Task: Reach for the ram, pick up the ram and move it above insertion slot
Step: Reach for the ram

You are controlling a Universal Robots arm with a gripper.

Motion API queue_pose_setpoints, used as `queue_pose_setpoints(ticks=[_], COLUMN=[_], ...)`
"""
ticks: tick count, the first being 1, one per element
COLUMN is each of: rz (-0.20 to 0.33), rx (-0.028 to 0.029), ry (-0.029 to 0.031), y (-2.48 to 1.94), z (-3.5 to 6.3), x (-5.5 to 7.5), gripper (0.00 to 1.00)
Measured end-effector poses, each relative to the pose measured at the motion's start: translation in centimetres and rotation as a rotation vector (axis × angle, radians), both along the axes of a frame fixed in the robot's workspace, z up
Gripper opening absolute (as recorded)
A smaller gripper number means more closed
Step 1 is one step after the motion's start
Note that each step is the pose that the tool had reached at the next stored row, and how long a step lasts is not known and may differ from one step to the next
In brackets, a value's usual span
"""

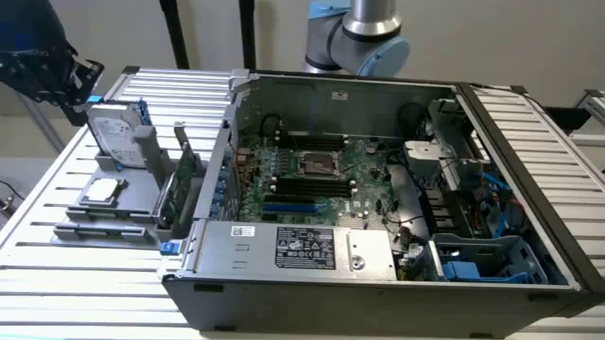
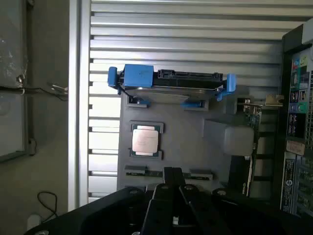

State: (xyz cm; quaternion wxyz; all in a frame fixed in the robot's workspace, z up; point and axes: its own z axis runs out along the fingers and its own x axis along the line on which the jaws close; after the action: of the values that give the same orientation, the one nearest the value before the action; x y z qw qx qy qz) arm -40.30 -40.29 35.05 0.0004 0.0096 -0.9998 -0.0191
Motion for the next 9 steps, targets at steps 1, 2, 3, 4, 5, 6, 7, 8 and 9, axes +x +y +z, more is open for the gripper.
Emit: queue_pose_setpoints(ticks=[1,2,3,4,5,6,7,8,9], rz=[0.000,0.000,0.000,0.000,0.000,0.000,0.000,0.000,0.000], rx=[0.0000,0.0000,0.0000,0.0000,0.0000,0.0000,0.0000,0.0000,0.0000], ry=[0.0000,0.0000,0.0000,0.0000,-0.0001,0.0000,0.0000,0.0000,0.0000], y=[0.00,0.00,0.00,0.00,0.00,0.00,0.00,0.00,0.00], z=[0.00,0.00,0.00,0.00,0.00,0.00,0.00,0.00,0.00], x=[0.00,0.00,0.00,0.00,0.00,0.00,0.00,0.00,0.00], gripper=[0.11,0.11,0.11,0.11,0.11,0.11,0.11,0.11,0.11])
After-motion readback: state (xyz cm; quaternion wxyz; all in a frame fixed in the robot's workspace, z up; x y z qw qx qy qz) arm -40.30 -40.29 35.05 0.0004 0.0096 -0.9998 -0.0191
